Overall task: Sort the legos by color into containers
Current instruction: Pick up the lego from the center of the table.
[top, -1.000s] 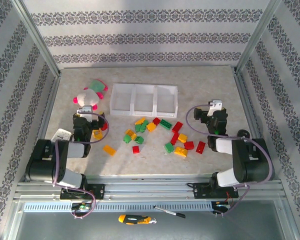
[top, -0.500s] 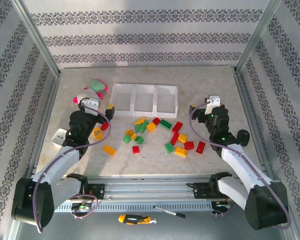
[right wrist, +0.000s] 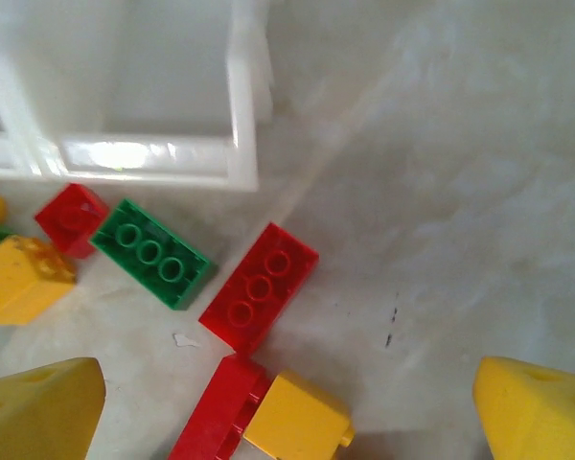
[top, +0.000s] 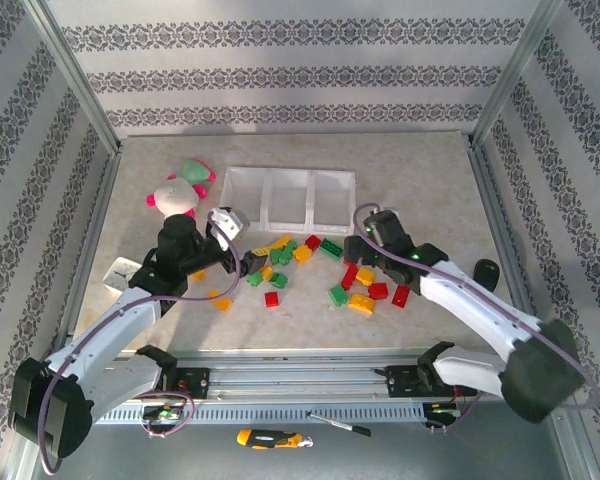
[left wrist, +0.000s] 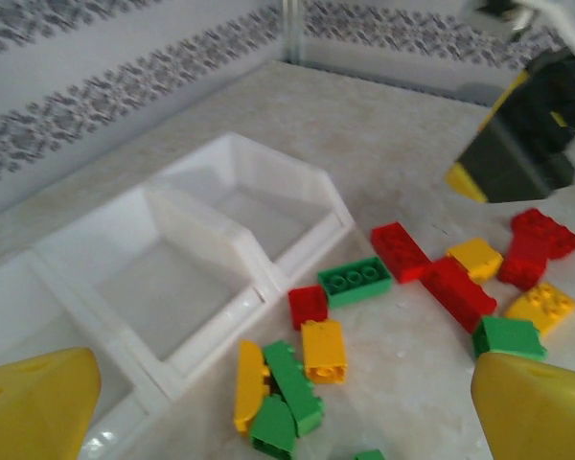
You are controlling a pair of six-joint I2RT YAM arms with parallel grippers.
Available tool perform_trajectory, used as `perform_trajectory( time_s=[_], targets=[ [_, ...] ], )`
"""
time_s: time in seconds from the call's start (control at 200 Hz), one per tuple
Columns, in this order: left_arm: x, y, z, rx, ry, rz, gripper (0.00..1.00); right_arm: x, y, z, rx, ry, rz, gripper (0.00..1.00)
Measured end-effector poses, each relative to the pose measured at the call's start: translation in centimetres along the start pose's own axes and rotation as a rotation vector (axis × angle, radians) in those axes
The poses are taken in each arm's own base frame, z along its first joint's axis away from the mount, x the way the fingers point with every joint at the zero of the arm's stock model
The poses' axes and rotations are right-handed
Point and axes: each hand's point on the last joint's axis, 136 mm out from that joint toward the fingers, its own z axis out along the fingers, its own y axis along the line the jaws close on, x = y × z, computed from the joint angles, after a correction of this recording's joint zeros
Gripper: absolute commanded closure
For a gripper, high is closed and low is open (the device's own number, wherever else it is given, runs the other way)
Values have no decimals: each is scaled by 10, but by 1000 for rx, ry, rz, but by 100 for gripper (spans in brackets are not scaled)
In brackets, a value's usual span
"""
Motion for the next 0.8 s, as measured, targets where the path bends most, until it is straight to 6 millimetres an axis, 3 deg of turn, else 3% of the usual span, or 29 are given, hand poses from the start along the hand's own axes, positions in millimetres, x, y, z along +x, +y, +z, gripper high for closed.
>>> perform_trajectory(
  time_s=[0.15, 0.375, 0.799],
  targets=[
    [20, -6, 9, 47, 66, 13, 1, 15, -2, 28, 47, 83, 105, 3],
    [25, -9, 9, 63, 78, 58, 1, 17, -9, 62, 103, 165, 240, 15],
    [43, -16, 13, 86, 109, 66, 1, 24, -3, 94, 138, 232, 259, 29]
  ],
)
